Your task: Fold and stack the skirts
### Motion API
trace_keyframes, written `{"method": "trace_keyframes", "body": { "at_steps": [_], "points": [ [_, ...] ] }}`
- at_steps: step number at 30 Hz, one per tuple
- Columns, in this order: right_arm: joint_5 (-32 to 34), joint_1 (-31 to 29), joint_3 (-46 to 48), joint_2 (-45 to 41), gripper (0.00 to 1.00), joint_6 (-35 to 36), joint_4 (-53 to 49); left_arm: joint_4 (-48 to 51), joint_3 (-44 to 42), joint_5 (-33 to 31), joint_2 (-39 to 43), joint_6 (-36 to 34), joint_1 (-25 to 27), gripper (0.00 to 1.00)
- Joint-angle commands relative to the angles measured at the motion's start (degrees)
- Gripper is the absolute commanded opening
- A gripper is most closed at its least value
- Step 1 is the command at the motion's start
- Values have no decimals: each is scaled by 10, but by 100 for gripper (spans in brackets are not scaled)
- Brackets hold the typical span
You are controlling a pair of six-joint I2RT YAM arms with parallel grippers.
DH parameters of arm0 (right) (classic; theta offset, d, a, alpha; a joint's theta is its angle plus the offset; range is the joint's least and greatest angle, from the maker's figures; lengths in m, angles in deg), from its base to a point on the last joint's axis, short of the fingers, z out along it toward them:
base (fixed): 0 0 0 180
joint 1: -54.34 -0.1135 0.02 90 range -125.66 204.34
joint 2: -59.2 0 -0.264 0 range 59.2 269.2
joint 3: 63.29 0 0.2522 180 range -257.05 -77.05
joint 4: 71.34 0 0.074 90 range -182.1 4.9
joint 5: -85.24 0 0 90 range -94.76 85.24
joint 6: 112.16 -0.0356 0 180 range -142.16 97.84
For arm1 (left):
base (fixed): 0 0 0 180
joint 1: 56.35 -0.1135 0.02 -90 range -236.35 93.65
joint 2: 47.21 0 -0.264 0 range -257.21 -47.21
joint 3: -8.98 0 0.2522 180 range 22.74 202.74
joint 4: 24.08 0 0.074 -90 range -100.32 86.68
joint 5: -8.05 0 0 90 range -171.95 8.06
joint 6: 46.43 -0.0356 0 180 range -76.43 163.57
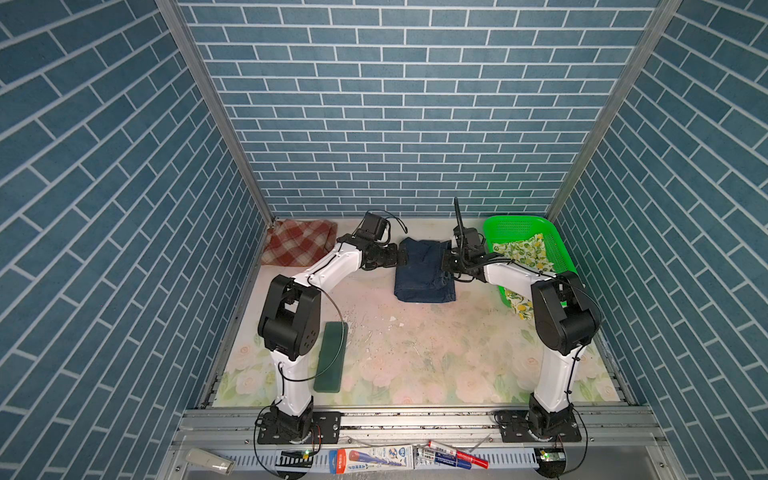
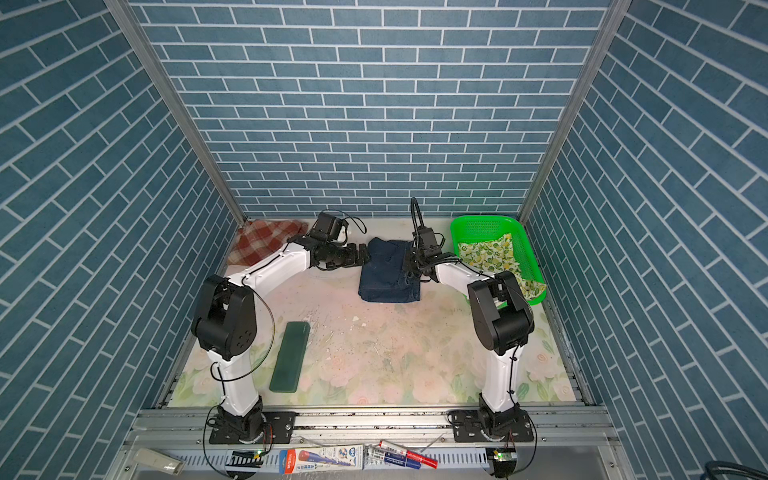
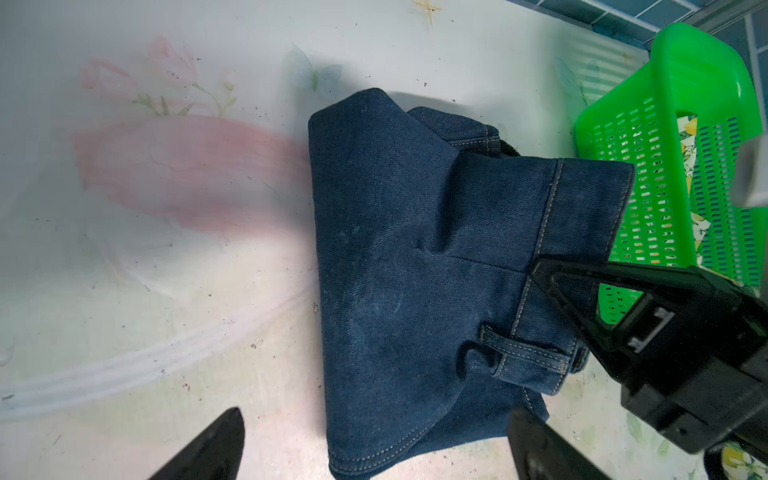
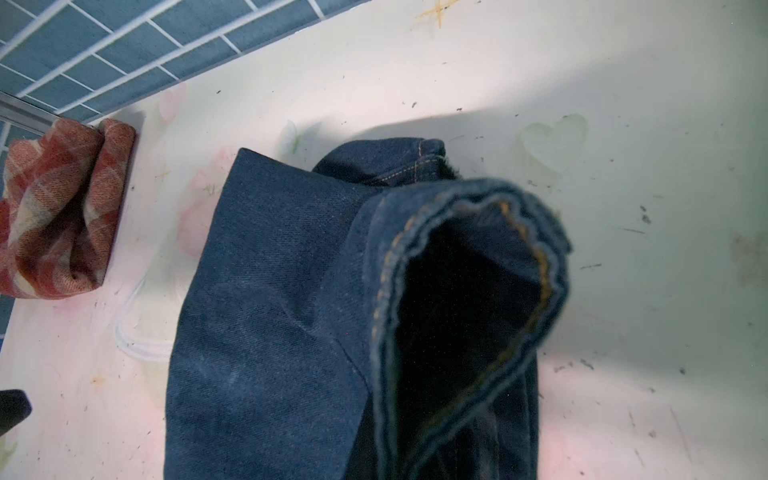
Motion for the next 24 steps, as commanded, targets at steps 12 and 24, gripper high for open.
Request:
{"method": "trace_keyframes", "body": {
  "at_steps": [12,24],
  "points": [
    [-68,-38,-121,-22,0,-115,-2,10,-42,14,82,10,-72,99],
    [-112,-11,-16,-23,0,-212,77,-7,-53,34,74,21,-74,99]
  ]
}}
